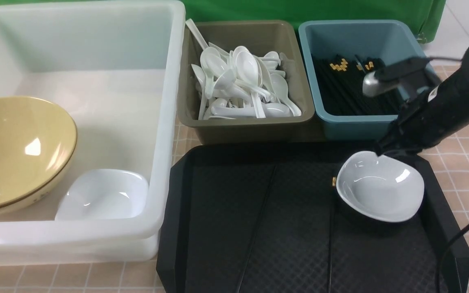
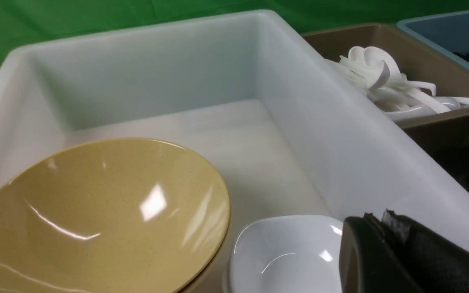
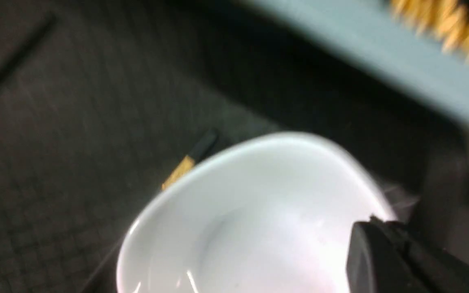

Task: On brown table put chopsticks spoon bowls plates into blue grey white boxes.
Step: 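Reach for and grasp the small white dish on the black tray, then place the white bowl into the white bin on top of the stacked bowls with the right gripper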

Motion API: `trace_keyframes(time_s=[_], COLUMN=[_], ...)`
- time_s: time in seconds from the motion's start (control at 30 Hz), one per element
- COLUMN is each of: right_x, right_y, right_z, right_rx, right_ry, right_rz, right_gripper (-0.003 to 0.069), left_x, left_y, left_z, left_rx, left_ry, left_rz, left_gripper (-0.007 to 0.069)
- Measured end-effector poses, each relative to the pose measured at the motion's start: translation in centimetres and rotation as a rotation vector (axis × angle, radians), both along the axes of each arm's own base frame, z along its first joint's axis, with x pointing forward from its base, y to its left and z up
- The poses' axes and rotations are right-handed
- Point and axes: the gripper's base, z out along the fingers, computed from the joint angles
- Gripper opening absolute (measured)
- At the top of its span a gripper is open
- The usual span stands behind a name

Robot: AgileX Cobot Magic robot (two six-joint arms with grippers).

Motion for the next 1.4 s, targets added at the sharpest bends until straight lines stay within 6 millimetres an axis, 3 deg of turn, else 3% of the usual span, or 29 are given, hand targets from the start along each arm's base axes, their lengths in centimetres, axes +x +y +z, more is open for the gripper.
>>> trace_keyframes(time_s=[0.2,0.4,0.5,0.57,0.67,0.87,1.07,1.1,1.13,1.17,1.27,1.3,1.4], right_x=[0.4,1.9,2.3,2.4,2.2,1.2,0.2,-0.4,-0.5,-1.2,-2.4,-2.5,-4.1], right_y=[-0.1,0.1,0.2,0.2,0.1,0.1,0.2,0.3,0.3,0.2,0.7,0.7,3.0], right_z=[0.0,-3.4,-4.9,-5.7,-6.5,-6.3,-4.0,-2.3,-2.1,-0.3,3.2,3.4,7.3], right_rx=[-0.036,-0.057,-0.062,-0.066,-0.074,-0.071,-0.037,-0.017,-0.016,0.004,0.100,0.100,0.344], right_ry=[-0.051,-0.021,0.009,0.039,0.094,0.211,0.230,0.205,0.203,0.157,0.061,0.052,-0.063], right_rz=[0.037,0.052,0.052,0.054,0.058,0.060,0.054,0.052,0.053,0.055,0.059,0.063,0.128], right_gripper=[0.0088,0.0414,0.0514,0.0535,0.0498,0.0234,0.0155,0.0111,0.0101,0.0080,0.0074,0.0074,0.0074], left_x=[-0.1,-0.4,-0.3,-0.3,-0.3,-0.8,-2.0,-2.2,-2.2,-2.4,-2.5,-2.5,-2.5], left_y=[0.0,0.1,0.1,0.1,0.1,0.5,1.1,1.2,1.3,1.4,1.6,1.7,1.9], left_z=[-0.9,-1.1,-1.5,-1.5,-1.4,-1.2,-1.0,-1.1,-1.1,-1.2,-1.0,-1.0,-1.0], left_rx=[0.002,-0.002,0.001,0.002,0.014,0.064,0.069,0.065,0.063,0.055,0.034,0.031,0.020], left_ry=[0.000,-0.021,-0.012,-0.011,-0.021,-0.068,-0.153,-0.173,-0.175,-0.185,-0.200,-0.200,-0.206], left_rz=[0.000,-0.002,-0.002,-0.001,0.002,0.020,0.052,0.065,0.069,0.082,0.110,0.111,0.140], left_gripper=[0.0005,0.0005,0.0005,0.0005,0.0005,0.0005,0.0005,0.0005,0.0005,0.0005,0.0005,0.0005,0.0005])
